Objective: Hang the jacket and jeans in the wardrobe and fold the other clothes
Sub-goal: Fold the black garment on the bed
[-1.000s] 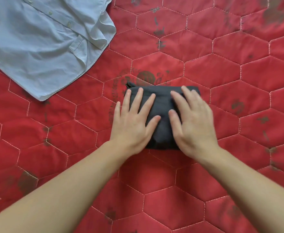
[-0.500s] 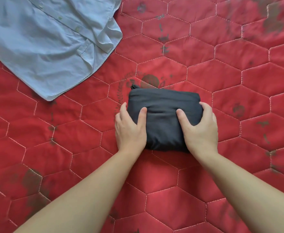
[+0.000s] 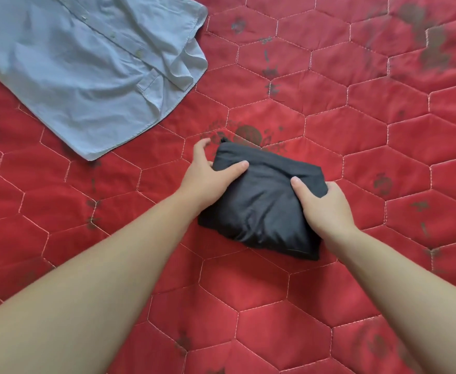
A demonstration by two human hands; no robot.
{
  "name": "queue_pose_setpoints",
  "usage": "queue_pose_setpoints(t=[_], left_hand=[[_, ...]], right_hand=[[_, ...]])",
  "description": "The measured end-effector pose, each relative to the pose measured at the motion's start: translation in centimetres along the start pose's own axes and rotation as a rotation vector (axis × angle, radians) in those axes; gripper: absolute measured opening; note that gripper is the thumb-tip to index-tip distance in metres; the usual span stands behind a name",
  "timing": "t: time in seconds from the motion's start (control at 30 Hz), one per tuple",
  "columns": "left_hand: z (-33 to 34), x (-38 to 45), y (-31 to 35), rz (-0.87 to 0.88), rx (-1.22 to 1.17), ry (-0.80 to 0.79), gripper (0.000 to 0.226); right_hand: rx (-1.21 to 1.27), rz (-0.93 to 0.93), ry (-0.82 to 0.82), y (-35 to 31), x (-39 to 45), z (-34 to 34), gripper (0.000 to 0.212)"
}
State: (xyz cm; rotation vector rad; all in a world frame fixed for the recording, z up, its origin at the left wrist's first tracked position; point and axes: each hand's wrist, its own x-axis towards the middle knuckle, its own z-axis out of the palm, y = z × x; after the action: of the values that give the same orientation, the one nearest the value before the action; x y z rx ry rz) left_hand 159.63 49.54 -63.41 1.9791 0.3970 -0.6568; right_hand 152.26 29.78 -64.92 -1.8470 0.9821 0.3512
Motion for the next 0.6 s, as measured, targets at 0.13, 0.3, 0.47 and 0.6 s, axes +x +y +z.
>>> queue_pose_setpoints(t=[0.13,0.3,0.47,0.6], left_hand=[[-0.5,1.6,-0.2,0.068,-0.003,-0.158,0.055],[-0.8,2.7,-0.4,0.078,-0.075,-0.253,0.060],[-1.6,4.2,0.8,0.037,0.020,-0.360,0.068],[-1.8,3.6,0.9,0.123,0.065,-0.386,0.024]], right_hand=[[-0.037,-0.020,0.008,0.3,0.2,0.0,0.048],[-0.064,-0.039,-0.004,0.1,0.1,-0.4,0.046],[-0.099,-0.065,-0.004,0.1,0.2,-0.5,0.045],[-0.126,-0.088,-0.017,0.1,0.4,-0.7,0.044]])
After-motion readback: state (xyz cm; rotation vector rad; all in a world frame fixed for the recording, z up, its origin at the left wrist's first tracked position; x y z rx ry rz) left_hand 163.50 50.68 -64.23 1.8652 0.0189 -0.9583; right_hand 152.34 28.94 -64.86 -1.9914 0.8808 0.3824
